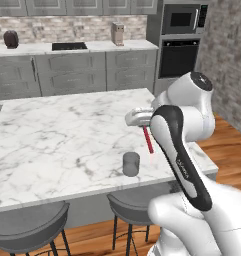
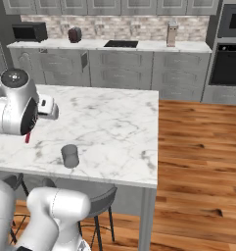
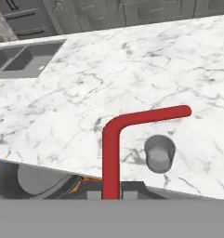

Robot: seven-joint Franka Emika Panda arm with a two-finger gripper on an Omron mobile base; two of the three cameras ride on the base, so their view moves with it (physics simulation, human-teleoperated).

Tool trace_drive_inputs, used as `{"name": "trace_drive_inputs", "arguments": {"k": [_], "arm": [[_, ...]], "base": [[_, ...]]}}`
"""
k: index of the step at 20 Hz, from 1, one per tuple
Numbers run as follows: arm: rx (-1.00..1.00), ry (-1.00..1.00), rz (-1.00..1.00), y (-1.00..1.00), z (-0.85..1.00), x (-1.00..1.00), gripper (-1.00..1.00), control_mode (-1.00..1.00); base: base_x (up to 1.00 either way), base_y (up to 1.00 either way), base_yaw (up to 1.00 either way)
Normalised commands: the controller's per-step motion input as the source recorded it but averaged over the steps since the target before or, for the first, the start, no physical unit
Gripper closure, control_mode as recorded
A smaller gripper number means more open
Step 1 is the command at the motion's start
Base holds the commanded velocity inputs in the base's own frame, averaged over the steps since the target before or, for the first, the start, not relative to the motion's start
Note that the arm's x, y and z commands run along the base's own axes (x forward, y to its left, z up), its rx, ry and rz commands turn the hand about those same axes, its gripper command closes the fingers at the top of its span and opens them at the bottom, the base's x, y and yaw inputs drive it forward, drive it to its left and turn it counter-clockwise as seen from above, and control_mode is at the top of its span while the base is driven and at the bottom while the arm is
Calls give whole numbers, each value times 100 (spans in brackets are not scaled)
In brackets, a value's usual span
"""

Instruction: Take a straw from the drawer in front and place it inside the glass cup on the dining counter.

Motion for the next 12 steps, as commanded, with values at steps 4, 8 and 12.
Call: {"name": "trace_drive_inputs", "arguments": {"k": [4,8,12], "arm": [[0,-17,48,0,0,27,100,-100],[3,-15,42,0,0,22,100,-100],[6,-5,36,3,-6,18,100,-100]], "base": [[0,0,0],[0,0,0],[0,0,0]]}}
